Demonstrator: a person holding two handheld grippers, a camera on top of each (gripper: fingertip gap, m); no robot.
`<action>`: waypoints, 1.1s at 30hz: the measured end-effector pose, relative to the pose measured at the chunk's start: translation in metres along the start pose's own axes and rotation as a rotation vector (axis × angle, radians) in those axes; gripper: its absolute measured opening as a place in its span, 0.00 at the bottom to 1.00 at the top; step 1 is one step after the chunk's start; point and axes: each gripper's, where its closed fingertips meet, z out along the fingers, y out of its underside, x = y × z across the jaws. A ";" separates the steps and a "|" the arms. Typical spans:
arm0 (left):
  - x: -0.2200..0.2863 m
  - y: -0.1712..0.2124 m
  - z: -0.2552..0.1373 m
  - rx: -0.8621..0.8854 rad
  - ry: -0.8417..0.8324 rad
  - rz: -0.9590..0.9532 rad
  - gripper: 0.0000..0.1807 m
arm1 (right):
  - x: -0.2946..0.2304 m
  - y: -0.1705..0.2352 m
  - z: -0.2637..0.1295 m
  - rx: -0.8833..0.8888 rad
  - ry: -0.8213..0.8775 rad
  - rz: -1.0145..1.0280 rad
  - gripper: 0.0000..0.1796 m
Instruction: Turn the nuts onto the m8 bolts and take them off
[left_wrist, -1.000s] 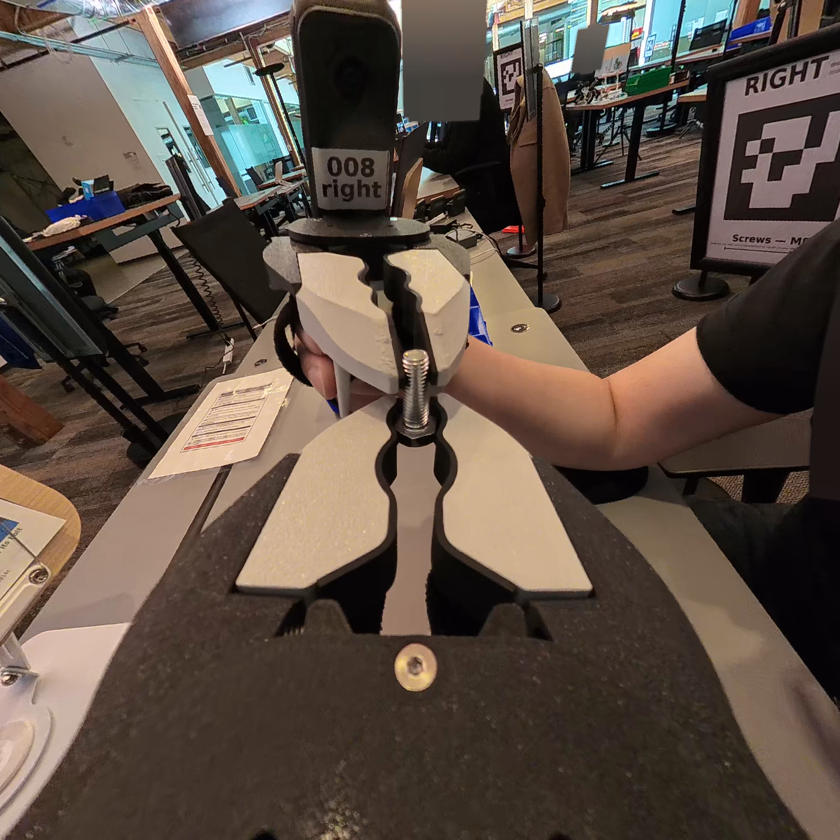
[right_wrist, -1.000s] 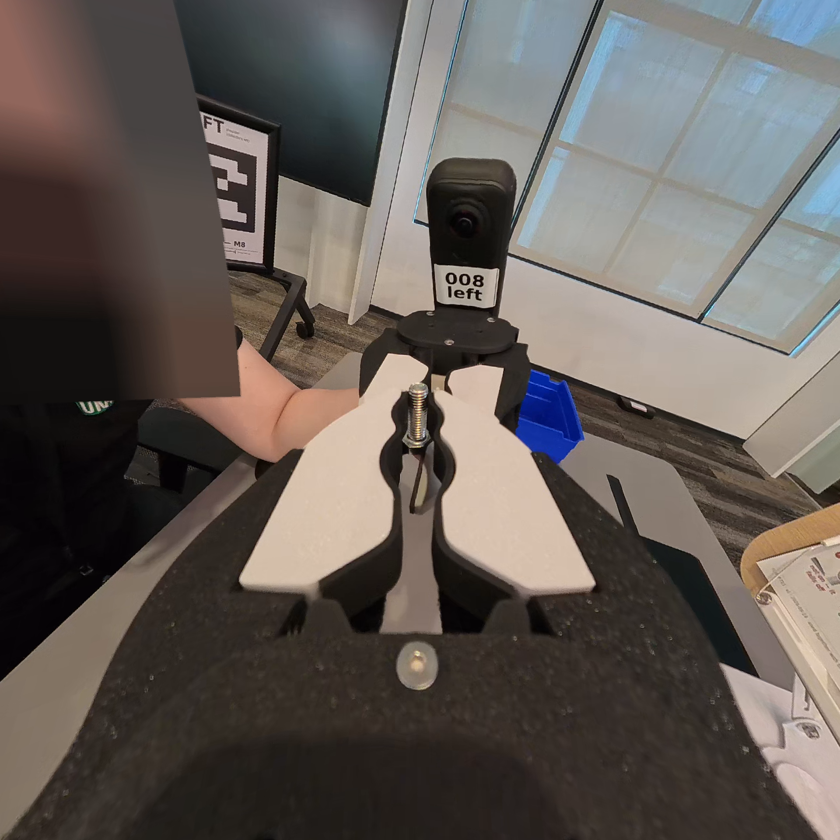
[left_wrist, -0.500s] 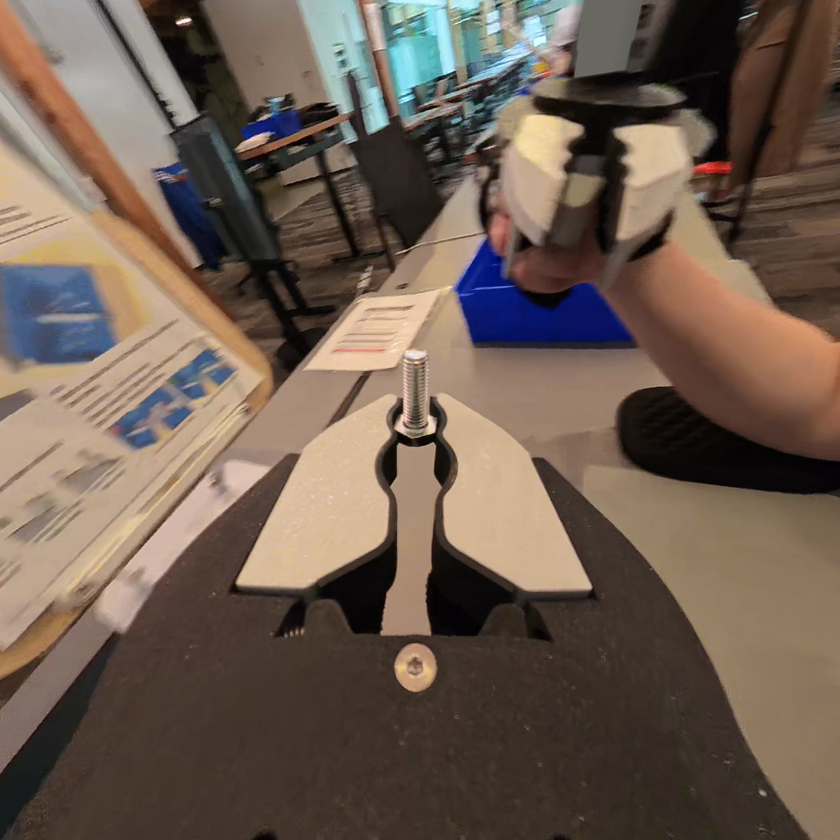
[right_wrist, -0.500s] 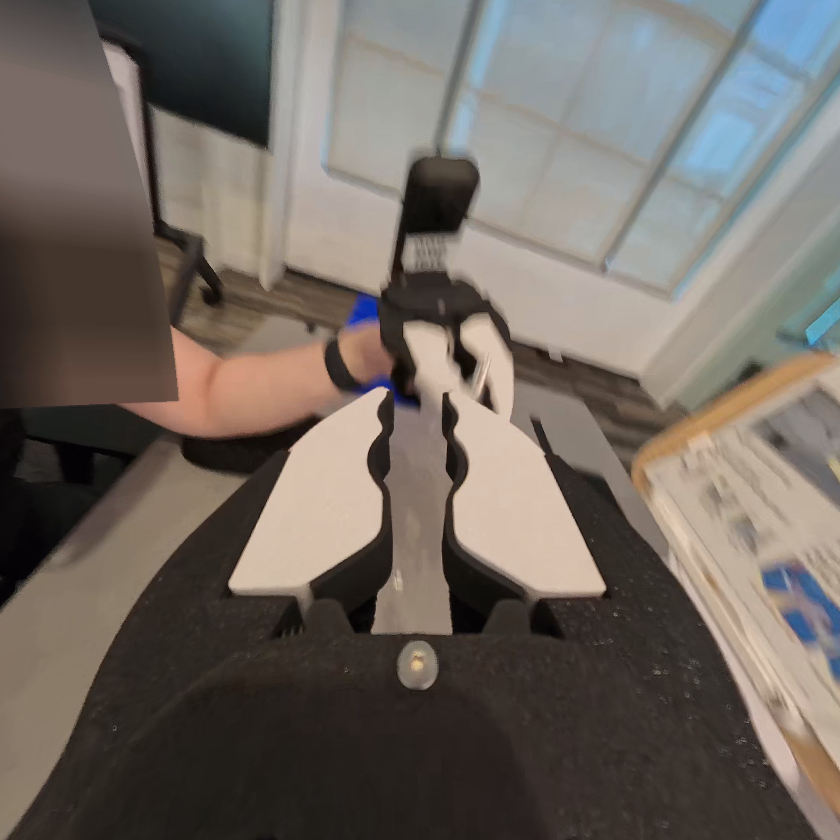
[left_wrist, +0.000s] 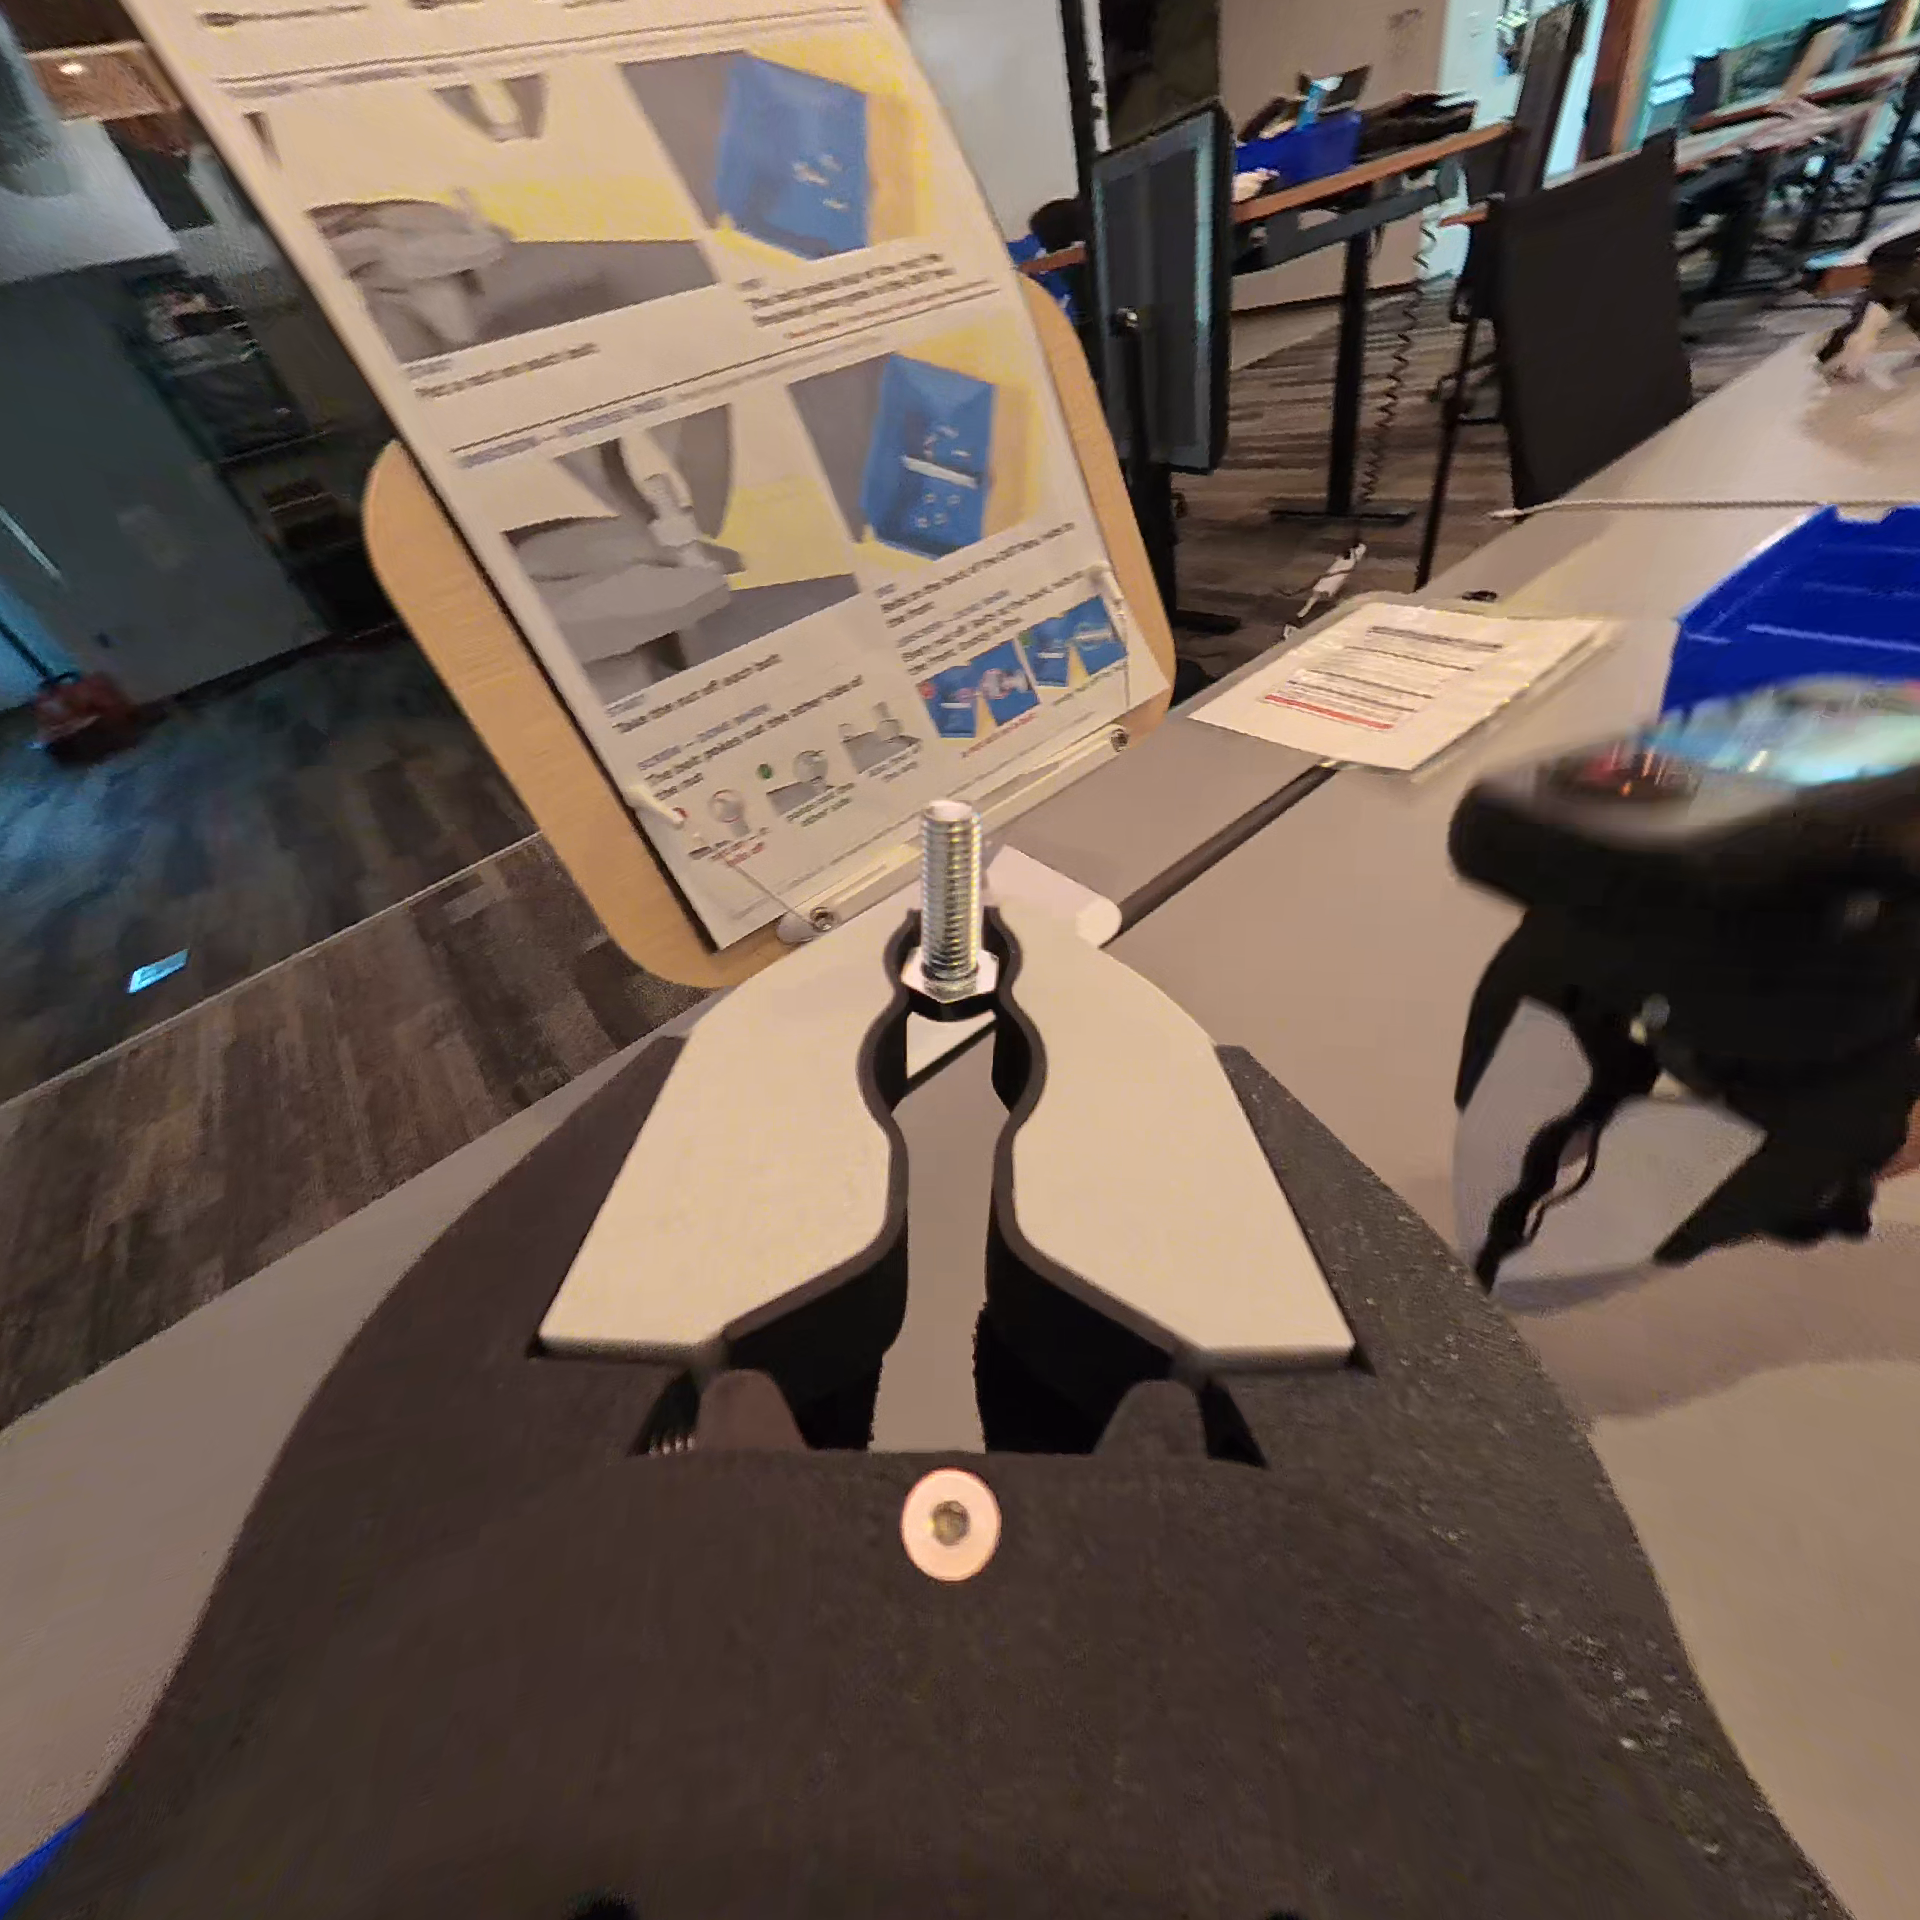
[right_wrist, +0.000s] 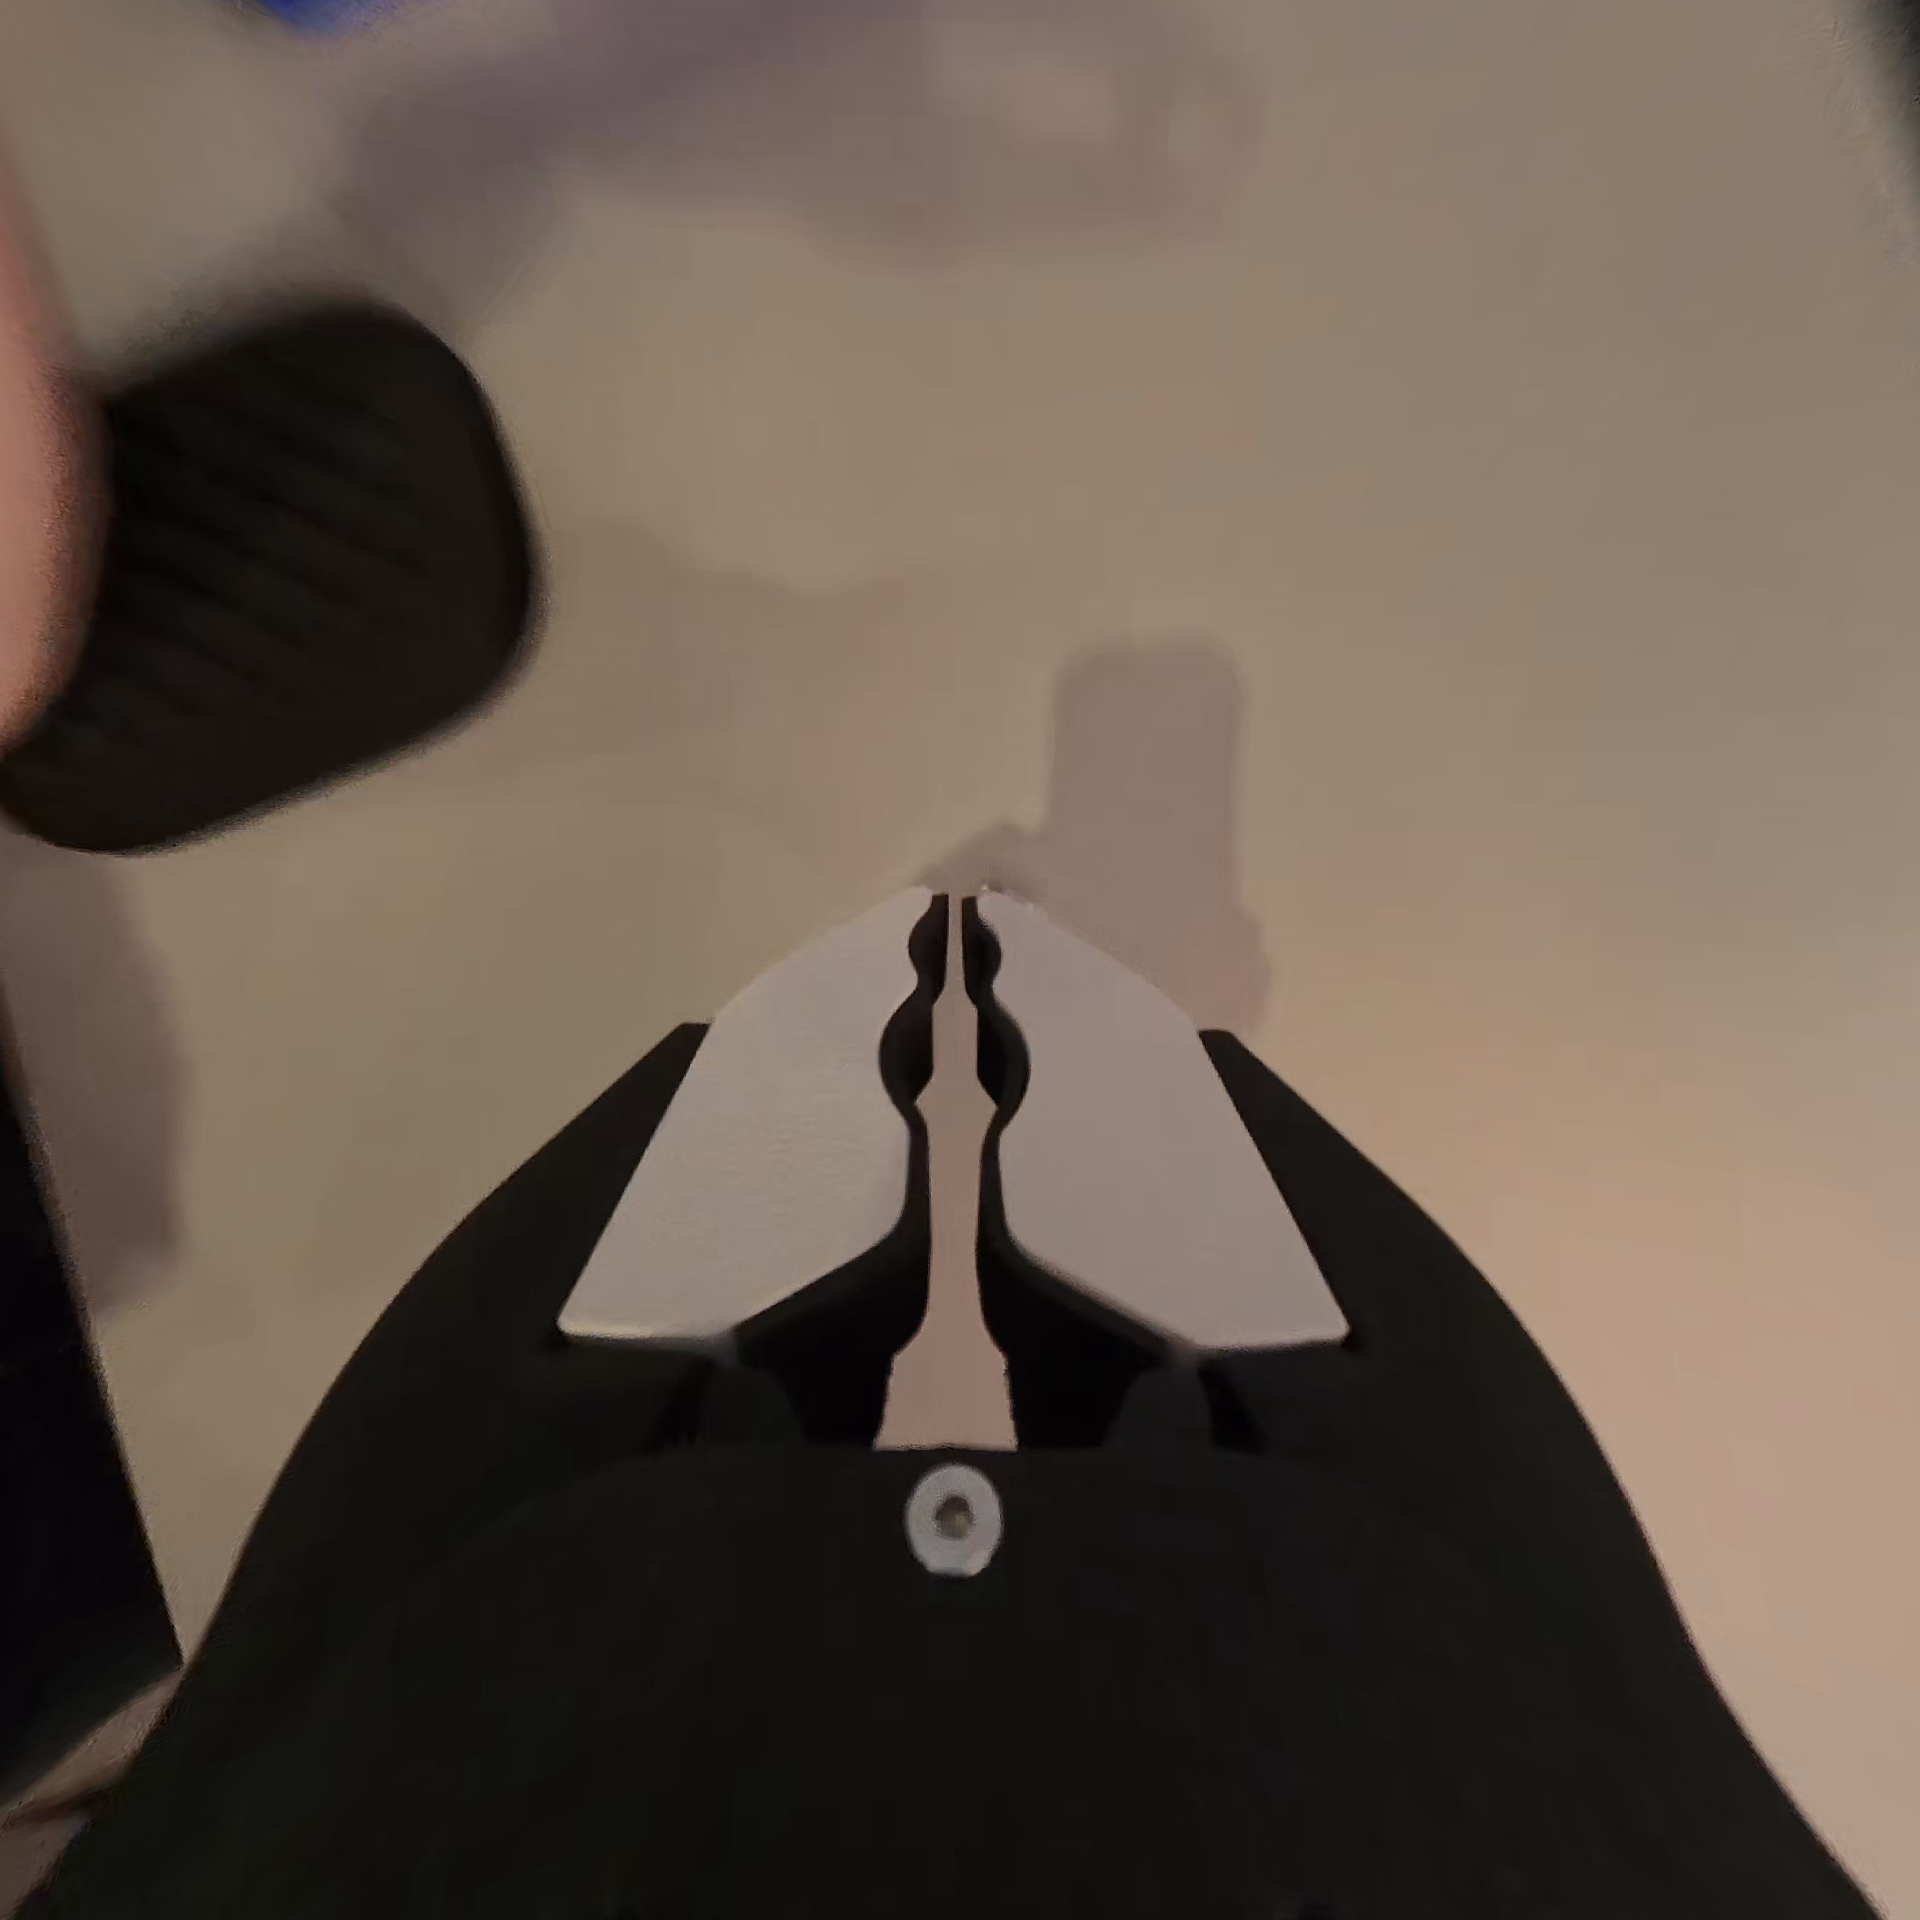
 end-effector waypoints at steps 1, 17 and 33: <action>-0.005 0.000 -0.003 0.003 -0.013 -0.018 0.06 | 0.000 0.008 0.012 -0.064 0.009 -0.009 0.01; 0.001 -0.003 -0.005 0.024 0.068 -0.091 0.06 | 0.016 0.032 0.046 -0.213 0.011 -0.056 0.14; 0.025 0.000 0.009 -0.018 0.147 -0.061 0.06 | 0.015 0.037 0.057 -0.283 0.017 -0.098 0.11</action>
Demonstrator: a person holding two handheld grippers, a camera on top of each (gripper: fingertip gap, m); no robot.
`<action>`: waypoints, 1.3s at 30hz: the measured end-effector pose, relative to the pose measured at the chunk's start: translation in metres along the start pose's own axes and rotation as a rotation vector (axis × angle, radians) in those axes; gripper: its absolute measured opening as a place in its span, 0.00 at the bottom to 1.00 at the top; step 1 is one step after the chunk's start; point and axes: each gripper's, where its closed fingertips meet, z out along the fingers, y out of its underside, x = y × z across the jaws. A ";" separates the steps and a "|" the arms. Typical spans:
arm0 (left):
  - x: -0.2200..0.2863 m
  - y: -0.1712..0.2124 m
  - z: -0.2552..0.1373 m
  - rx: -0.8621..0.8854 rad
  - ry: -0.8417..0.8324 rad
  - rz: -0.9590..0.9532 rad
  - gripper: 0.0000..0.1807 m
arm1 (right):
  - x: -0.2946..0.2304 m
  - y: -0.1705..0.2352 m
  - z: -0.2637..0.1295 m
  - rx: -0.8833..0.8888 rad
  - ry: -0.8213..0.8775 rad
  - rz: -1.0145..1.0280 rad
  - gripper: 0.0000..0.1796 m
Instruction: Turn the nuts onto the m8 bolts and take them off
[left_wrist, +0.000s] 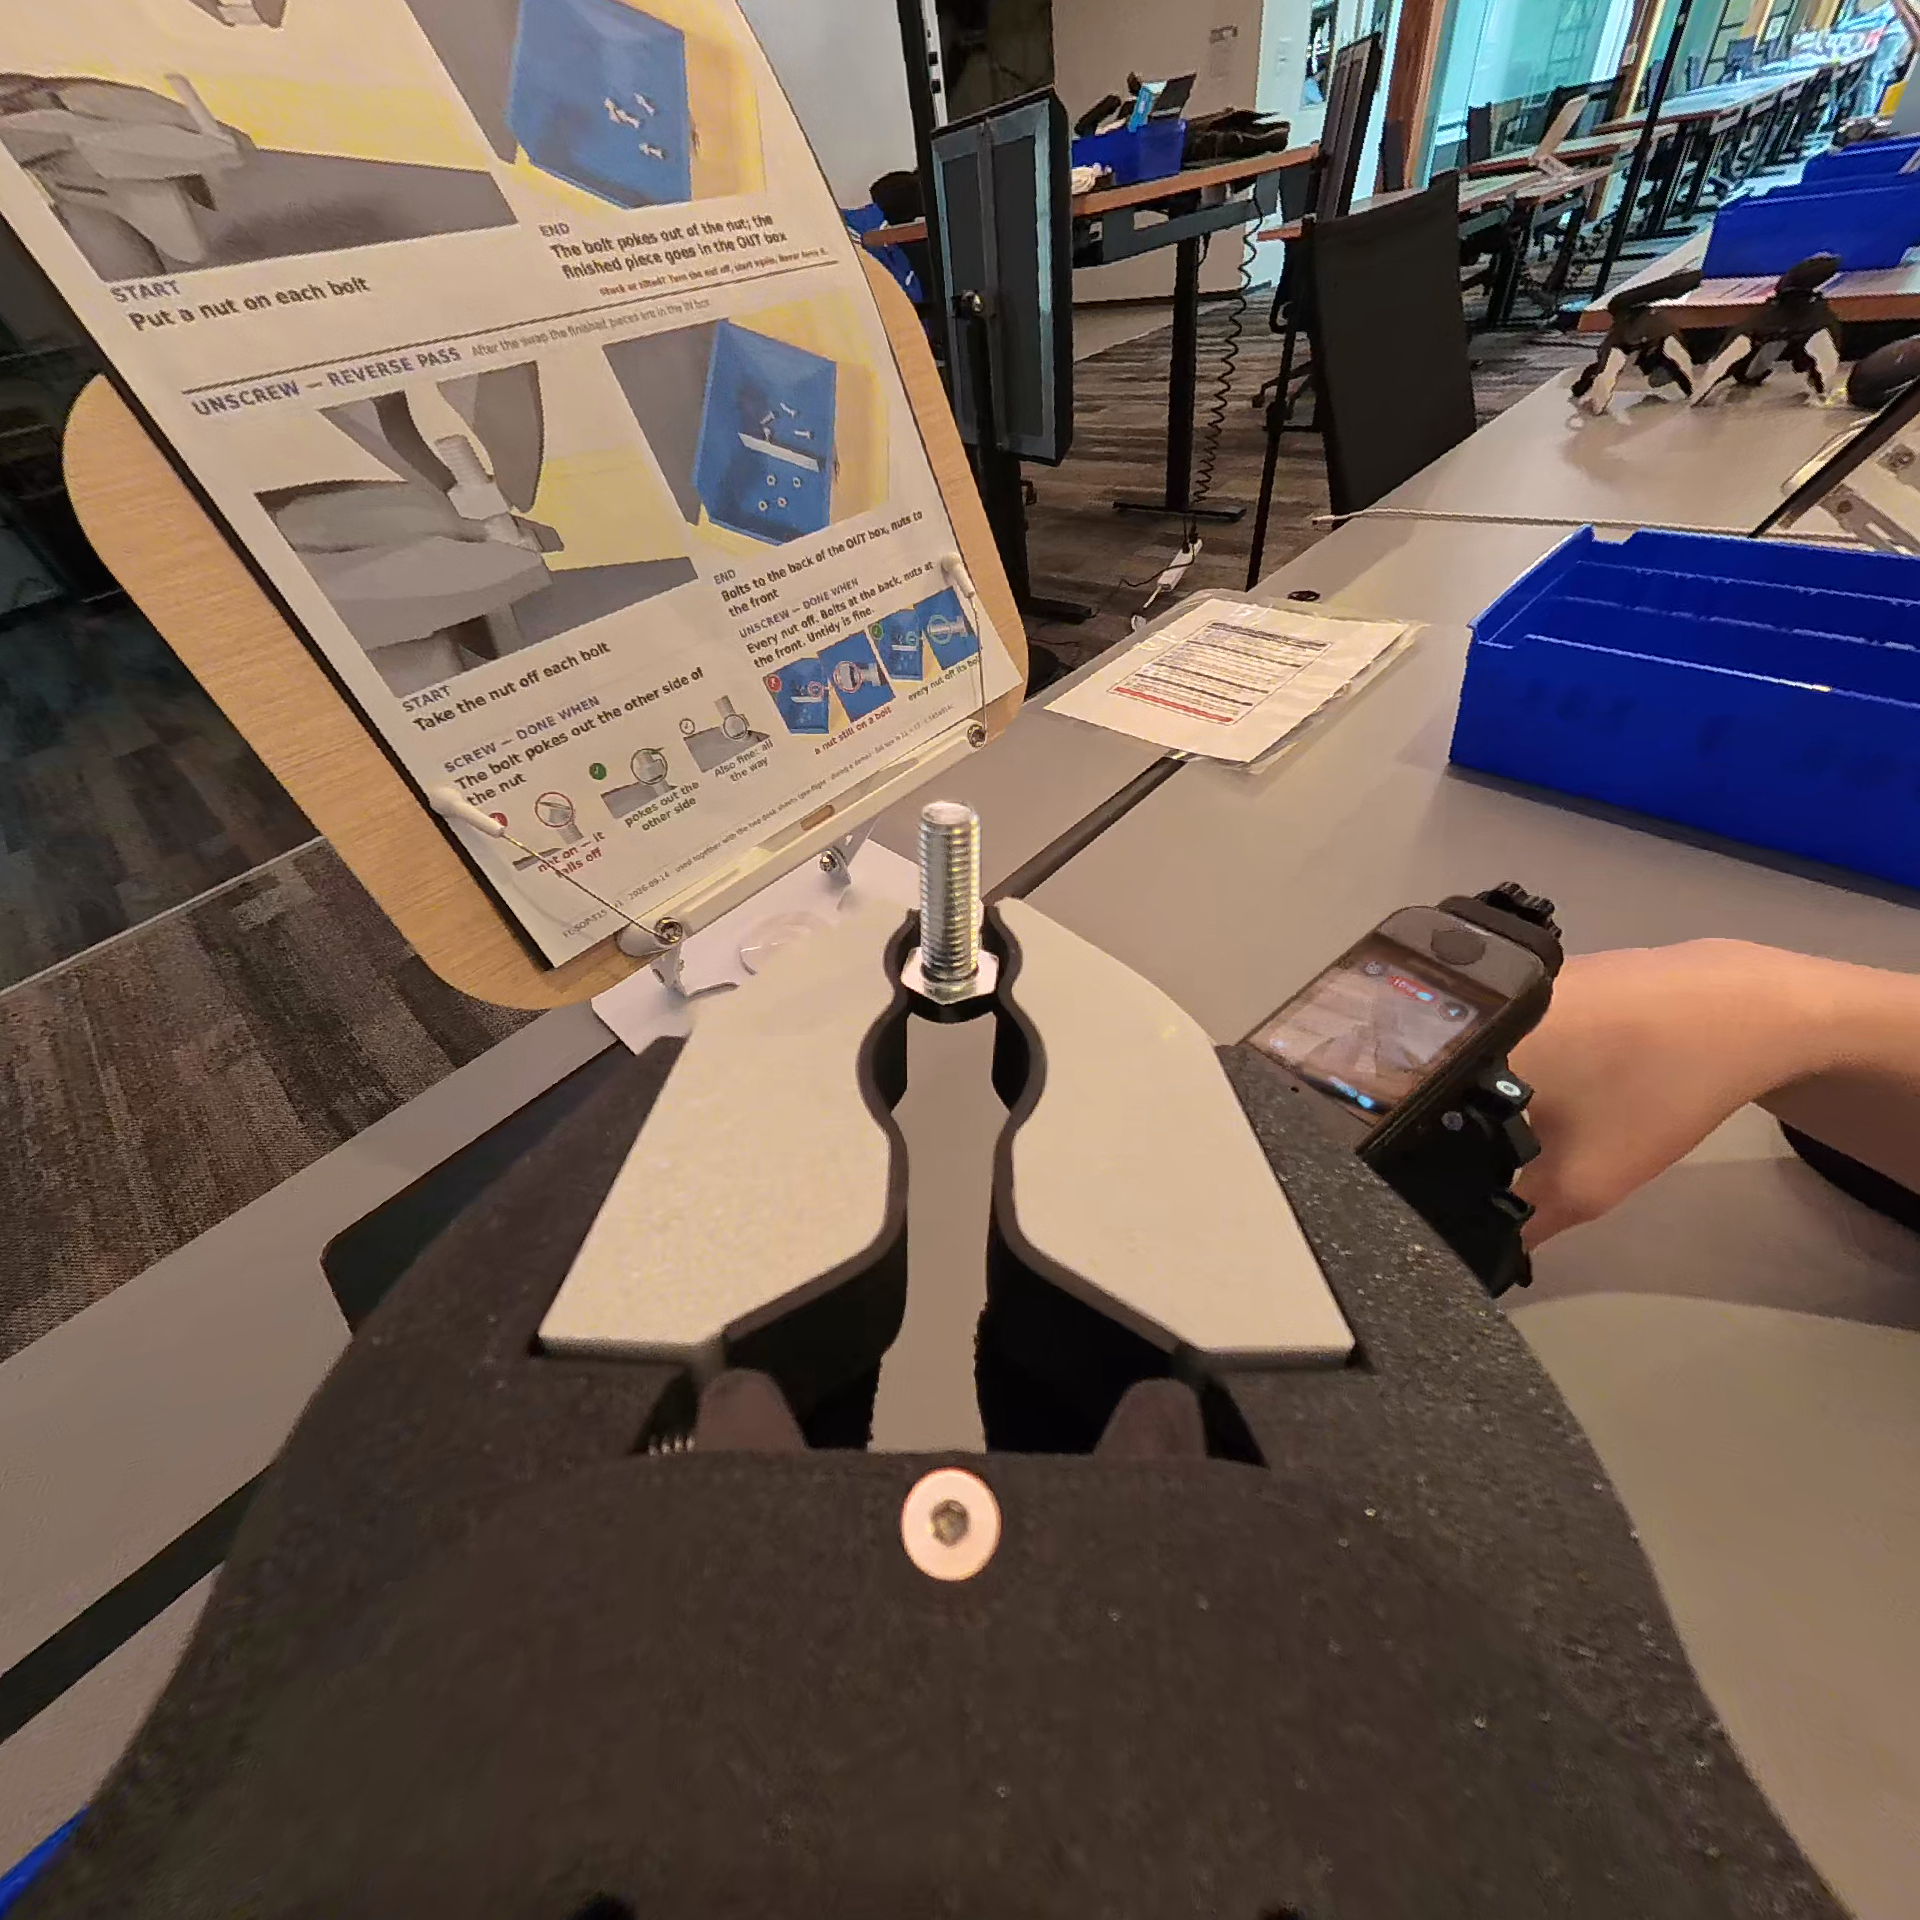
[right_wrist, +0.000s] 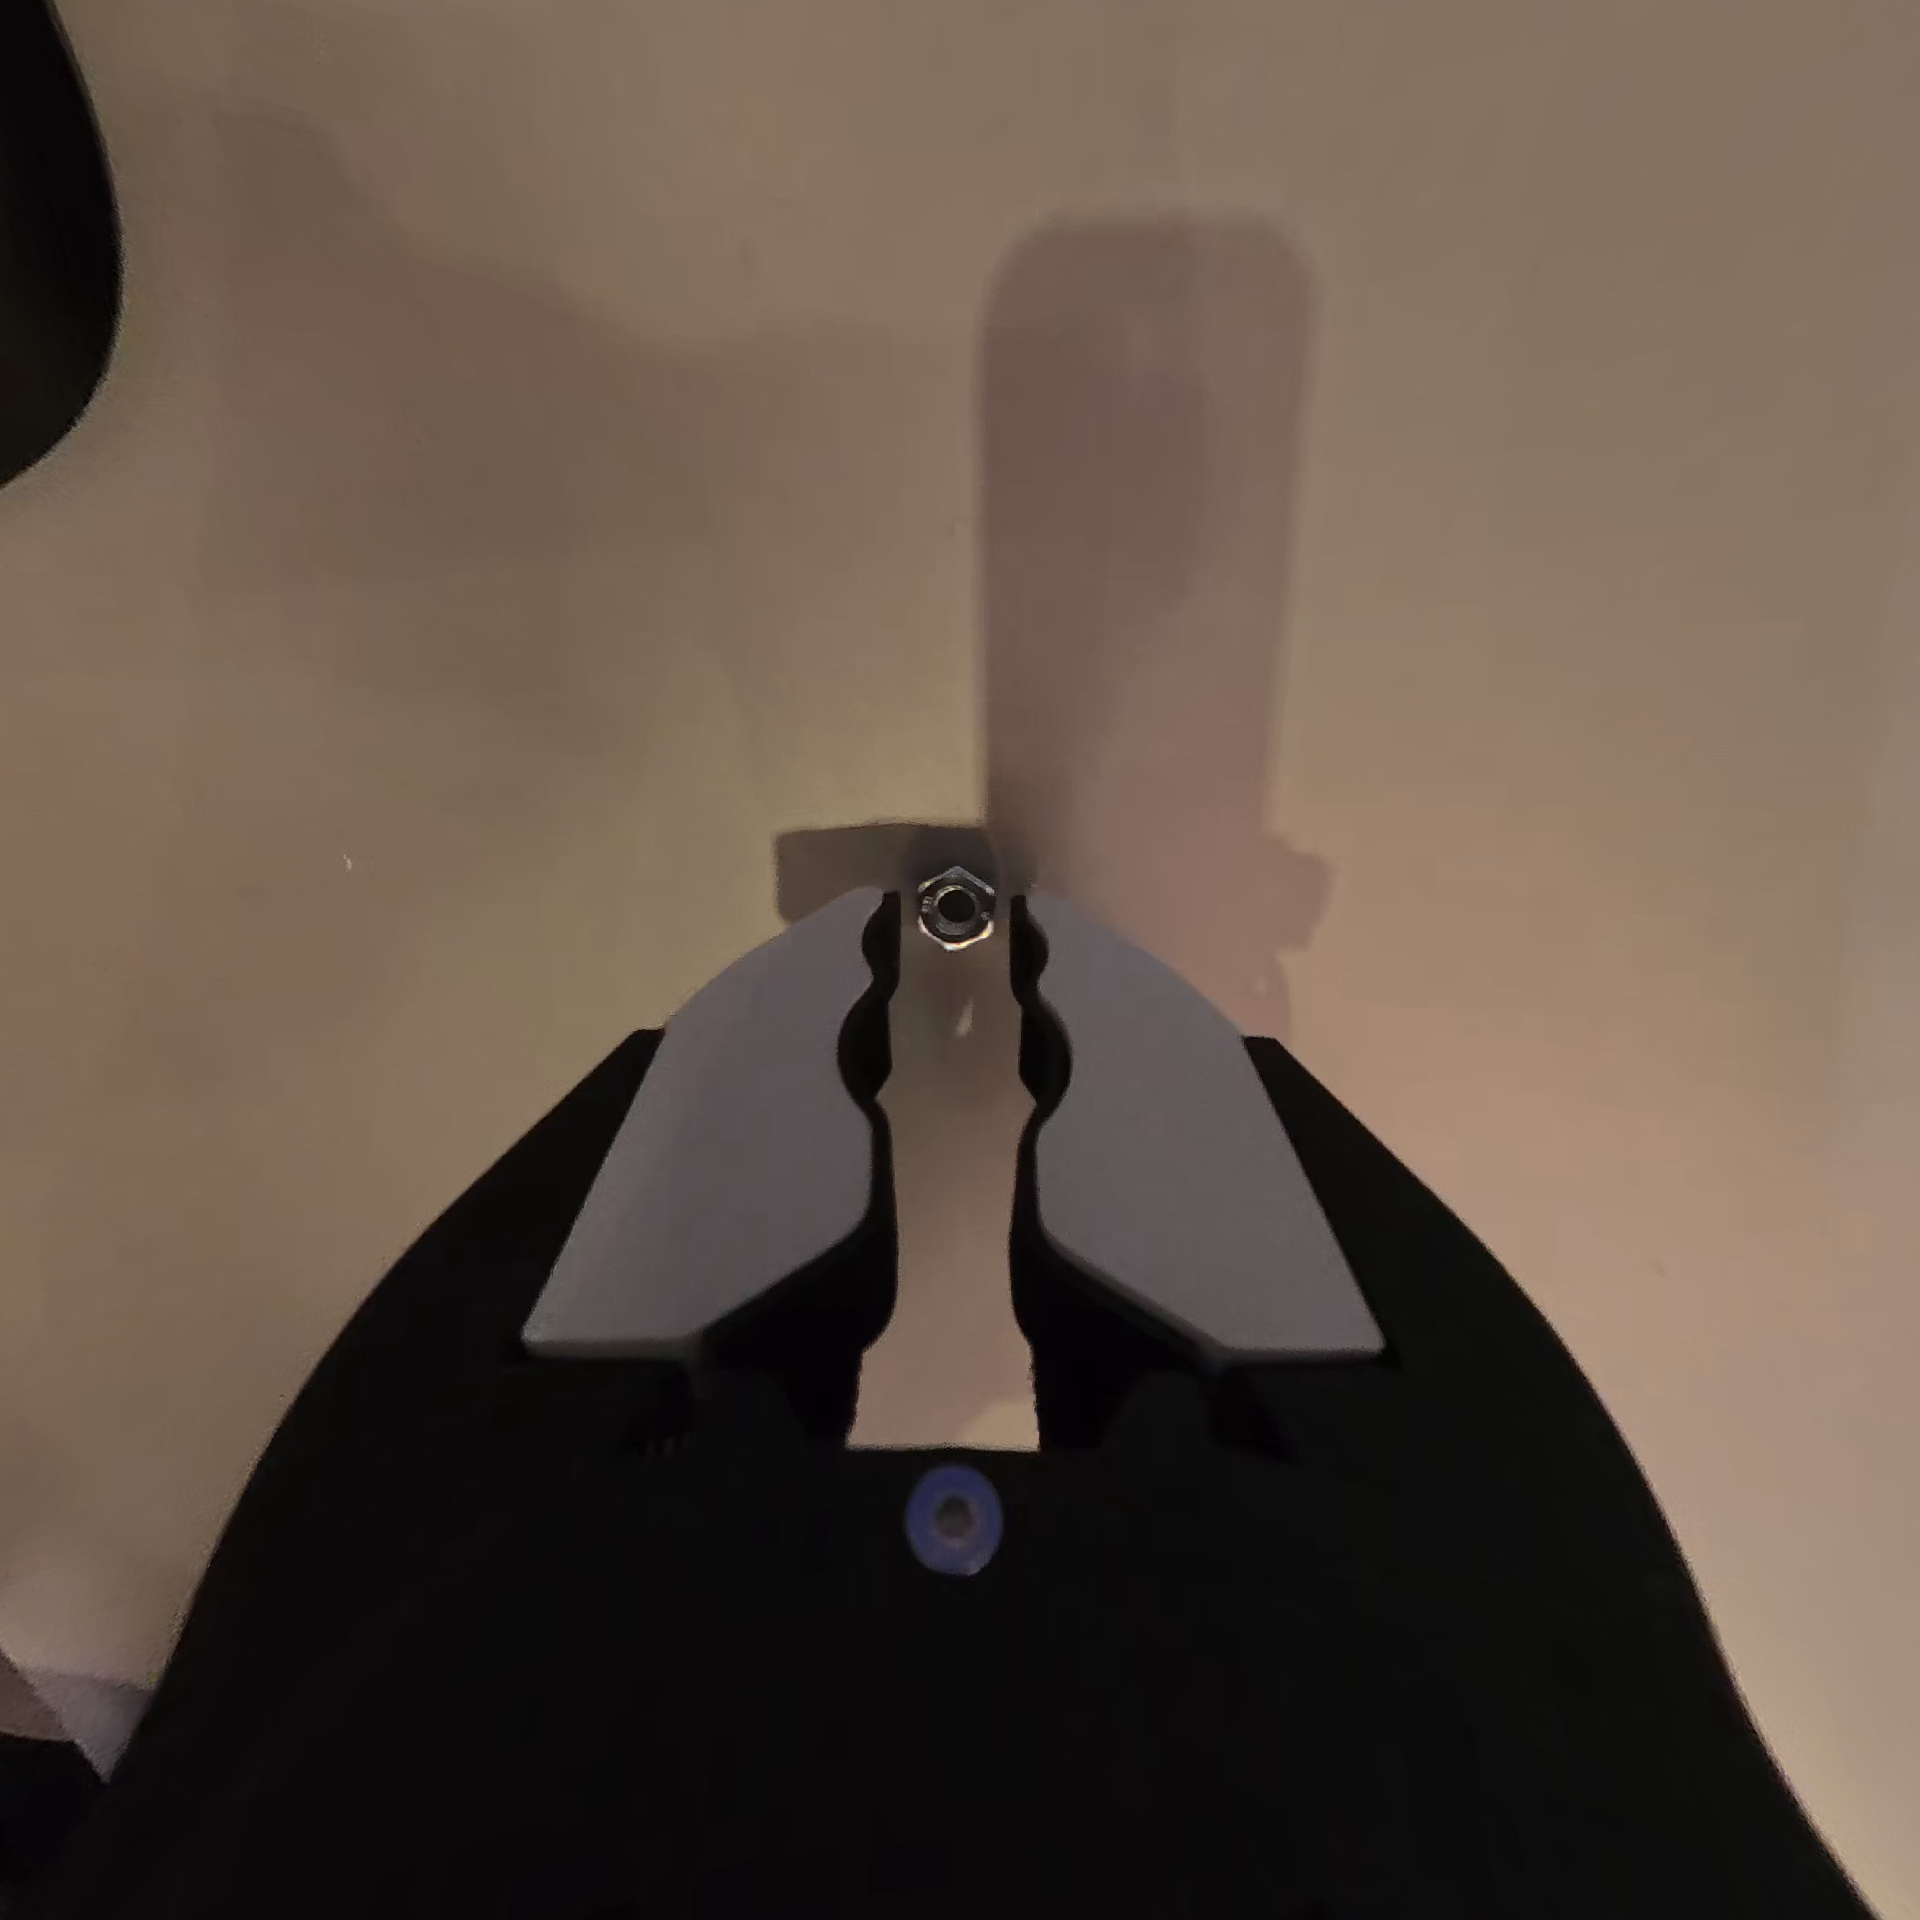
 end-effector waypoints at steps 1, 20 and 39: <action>0.000 0.000 0.000 0.000 0.003 -0.002 0.06 | 0.001 0.001 0.001 -0.010 0.009 -0.004 0.11; 0.007 0.003 0.006 -0.020 0.024 0.014 0.06 | 0.002 0.002 0.003 -0.032 0.047 -0.049 0.08; 0.020 0.062 0.038 -0.189 0.167 0.114 0.06 | 0.010 0.001 -0.066 0.243 -0.012 -0.131 0.08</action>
